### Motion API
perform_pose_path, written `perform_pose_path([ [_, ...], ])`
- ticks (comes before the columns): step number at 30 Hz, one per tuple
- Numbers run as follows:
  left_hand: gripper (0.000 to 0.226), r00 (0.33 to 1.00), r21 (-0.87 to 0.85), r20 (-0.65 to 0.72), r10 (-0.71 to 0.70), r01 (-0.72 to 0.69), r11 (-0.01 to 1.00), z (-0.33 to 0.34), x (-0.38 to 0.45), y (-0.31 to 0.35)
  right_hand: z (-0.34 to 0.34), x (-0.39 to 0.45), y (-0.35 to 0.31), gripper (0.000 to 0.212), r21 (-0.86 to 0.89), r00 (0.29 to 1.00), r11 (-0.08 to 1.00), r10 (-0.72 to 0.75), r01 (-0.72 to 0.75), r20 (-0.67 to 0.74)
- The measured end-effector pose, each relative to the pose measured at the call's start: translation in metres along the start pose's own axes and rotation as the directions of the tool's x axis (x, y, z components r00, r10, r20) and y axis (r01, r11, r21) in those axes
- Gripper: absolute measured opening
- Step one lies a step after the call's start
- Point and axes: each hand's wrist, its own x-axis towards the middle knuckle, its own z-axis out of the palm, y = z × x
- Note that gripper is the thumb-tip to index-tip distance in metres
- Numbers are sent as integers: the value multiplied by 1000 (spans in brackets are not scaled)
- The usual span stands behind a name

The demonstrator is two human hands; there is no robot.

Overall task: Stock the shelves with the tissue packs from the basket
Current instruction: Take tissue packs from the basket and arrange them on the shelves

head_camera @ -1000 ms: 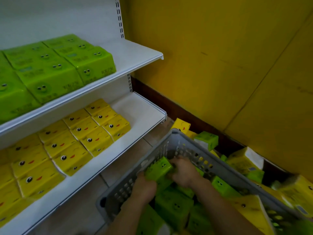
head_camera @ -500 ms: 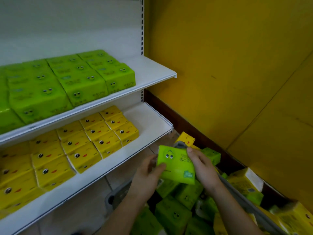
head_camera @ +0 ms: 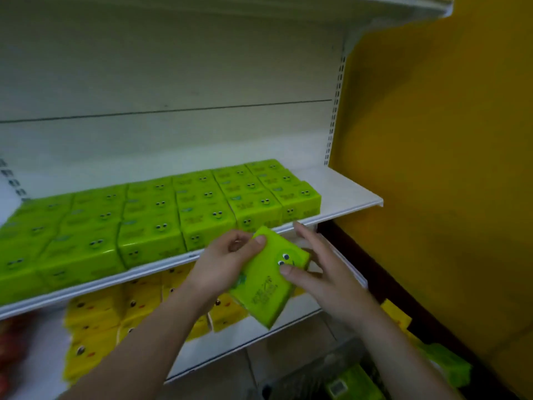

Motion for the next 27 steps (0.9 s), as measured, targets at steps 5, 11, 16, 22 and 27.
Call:
perform_pose_path([
  [5, 30, 999, 180, -19, 51, -47, 983, -81, -15, 31, 68, 47, -49, 34, -71, 982, 997, 45, -32, 184],
  [11, 43, 777, 99, -630, 5, 74, 992, -189, -38, 26, 176, 101, -76, 17, 76, 998, 996, 38, -42, 57],
  [16, 54, 750, -9, -662, 9, -21, 1000, -267, -49, 11, 290, 148, -99, 56, 74, 998, 997, 22, -26, 57],
  [22, 33, 712, 95, -699, 74, -10, 995, -369, -8, -6, 383, 200, -110, 43, -221, 973, 952, -226, 212, -37],
  [27, 22, 736, 207, -668, 106, 47, 977, -432, 48, -20, 421, 252, -102, 57, -367, 965, 900, -171, 234, 196],
])
